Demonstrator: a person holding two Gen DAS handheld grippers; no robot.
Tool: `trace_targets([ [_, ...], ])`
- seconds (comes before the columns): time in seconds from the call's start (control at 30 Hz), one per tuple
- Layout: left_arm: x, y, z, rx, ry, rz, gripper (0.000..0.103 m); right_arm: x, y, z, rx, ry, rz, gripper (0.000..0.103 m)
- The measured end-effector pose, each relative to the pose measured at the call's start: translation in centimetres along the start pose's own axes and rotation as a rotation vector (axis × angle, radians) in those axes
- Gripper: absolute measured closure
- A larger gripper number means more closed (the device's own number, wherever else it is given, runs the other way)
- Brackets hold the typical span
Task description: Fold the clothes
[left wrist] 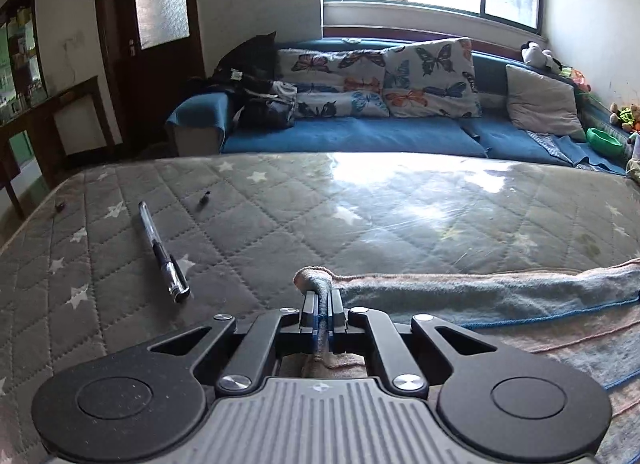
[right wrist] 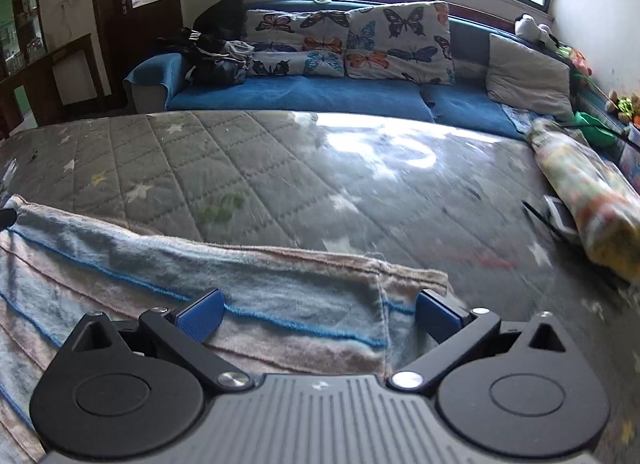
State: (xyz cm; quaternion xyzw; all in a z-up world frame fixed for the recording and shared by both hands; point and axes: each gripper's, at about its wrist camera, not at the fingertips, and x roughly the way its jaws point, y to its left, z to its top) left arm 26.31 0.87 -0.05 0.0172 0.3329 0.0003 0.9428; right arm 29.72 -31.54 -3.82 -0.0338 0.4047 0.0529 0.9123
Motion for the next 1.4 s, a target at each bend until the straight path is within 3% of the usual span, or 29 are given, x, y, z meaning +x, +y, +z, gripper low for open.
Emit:
trace_targets([
  [0.17,-1.1,0.2,-0.2,0.006,0.002,-0.016,0.085,-1.6,1.0,0.1,-0.072,-0.009,-0.002,0.0],
  [0.3,-1.9,0.4,-0.4,0.01,0.003,-0.029,0.078,-3.8,2.5,-1.2,-0.12,0.001,0.055,0.0],
  [0.67,-8.3,-2.6,-7.2,0.05,0.026,-0.245,0.074,-8.7,6.6,-7.9,-0.166,0.036,0.196,0.0],
  [0.83,-8.8,-1.4,-8.5,0.011,0.031,-0.226,0.071,-10.3,7.6,-9.9,-0.193,-0.001,0.208,0.0],
  [0.9,-9.1,-0.6,-8.7,0.0,0.025,-0.201,0.063,-10.7,7.8,-10.6,-0.205,-0.007,0.204,0.0],
  [1.13,-10.3,1.6,-9.3,-0.012,0.012,-0.159,0.062,-11.7,7.6,-12.6,-0.216,-0.018,0.188,0.0],
  [1.27,-11.4,0.6,-9.9,0.042,0.001,-0.143,0.049,-12.7,8.4,-13.7,-0.243,-0.029,0.19,0.0],
  [1.4,-13.1,-1.0,-11.0,0.115,-0.012,-0.153,0.045,-14.1,9.1,-14.9,-0.254,-0.042,0.217,0.0],
])
